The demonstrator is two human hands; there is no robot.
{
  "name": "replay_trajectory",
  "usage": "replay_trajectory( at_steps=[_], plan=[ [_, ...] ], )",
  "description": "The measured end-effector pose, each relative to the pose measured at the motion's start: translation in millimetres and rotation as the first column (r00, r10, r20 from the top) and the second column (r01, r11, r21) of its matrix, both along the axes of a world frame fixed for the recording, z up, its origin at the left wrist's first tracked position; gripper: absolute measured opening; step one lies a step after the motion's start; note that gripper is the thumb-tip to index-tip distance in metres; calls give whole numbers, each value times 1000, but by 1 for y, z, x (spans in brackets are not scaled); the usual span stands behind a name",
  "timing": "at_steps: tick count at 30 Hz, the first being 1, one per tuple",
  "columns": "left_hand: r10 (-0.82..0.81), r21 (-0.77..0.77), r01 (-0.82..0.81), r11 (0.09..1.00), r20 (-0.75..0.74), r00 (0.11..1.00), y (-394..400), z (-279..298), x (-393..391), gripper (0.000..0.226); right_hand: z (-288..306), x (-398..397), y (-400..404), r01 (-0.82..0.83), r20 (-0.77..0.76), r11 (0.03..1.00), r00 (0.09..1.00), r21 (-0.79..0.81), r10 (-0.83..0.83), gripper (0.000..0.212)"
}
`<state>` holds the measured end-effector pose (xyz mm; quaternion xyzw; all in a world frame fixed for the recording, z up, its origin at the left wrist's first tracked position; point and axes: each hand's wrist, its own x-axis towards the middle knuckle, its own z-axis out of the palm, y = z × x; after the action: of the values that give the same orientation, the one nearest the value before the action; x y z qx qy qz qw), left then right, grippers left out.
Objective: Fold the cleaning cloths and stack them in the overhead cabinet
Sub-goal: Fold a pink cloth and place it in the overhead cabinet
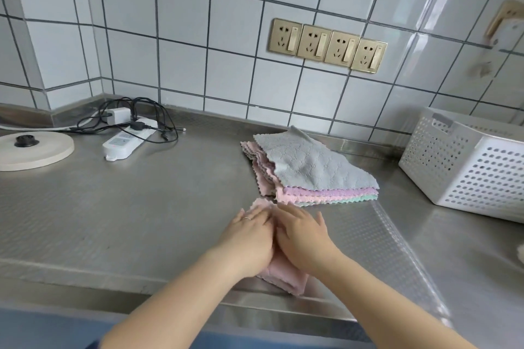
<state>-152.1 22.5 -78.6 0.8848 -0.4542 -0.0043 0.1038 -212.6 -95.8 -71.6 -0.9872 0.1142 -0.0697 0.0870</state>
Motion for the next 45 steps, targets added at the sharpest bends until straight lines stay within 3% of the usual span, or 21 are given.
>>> replay_trajectory(
  at_steps=[6,10,13,18,21,25,28,30,33,35,36,38,41,45],
  plan=[
    [18,146,-5,989,-88,996,5,-1,18,58,-19,-30,1,102,-120,994,987,-43,-107,80],
    [46,189,-23,982,-118,992,7,3,26,62,-13,-40,-3,168,-188,984,966,-54,-176,72],
    [85,168,-66,984,-108,991,9,6,27,63,-9,-50,-8,229,-209,973,950,-44,-233,84],
    [57,18,-56,998,-48,997,22,7,23,51,-7,-71,-9,239,-147,971,961,8,-235,75],
    [44,-45,-52,998,-168,985,24,8,22,50,-2,-68,1,203,-70,963,979,180,-193,65],
    [48,-158,-103,982,-321,946,26,7,24,52,-1,-54,6,96,168,882,967,461,-192,68],
    [15,-272,-140,952,-416,909,29,5,26,54,3,-46,7,22,291,758,916,652,-277,69],
    [-37,-393,-195,899,-512,858,30,7,27,54,9,-43,8,-35,319,586,864,810,-389,59],
    [-186,-551,-361,752,-703,687,28,19,29,55,21,-33,0,-159,281,277,827,948,-487,42],
    [-303,-556,-483,677,-808,505,25,23,35,57,24,-25,-11,-194,255,173,835,966,-487,37],
    [-344,-543,-520,659,-833,433,24,26,36,57,25,-24,-16,-194,247,159,839,968,-484,37],
    [-357,-529,-530,663,-846,397,18,29,42,54,24,-17,-29,-168,226,161,849,973,-479,38],
    [-363,-550,-495,673,-829,426,1,32,58,49,22,-2,-52,-158,223,184,877,970,-426,37],
    [-330,-575,-477,665,-799,502,-24,33,88,48,22,22,-84,-89,211,341,916,936,-342,34]
  ],
)
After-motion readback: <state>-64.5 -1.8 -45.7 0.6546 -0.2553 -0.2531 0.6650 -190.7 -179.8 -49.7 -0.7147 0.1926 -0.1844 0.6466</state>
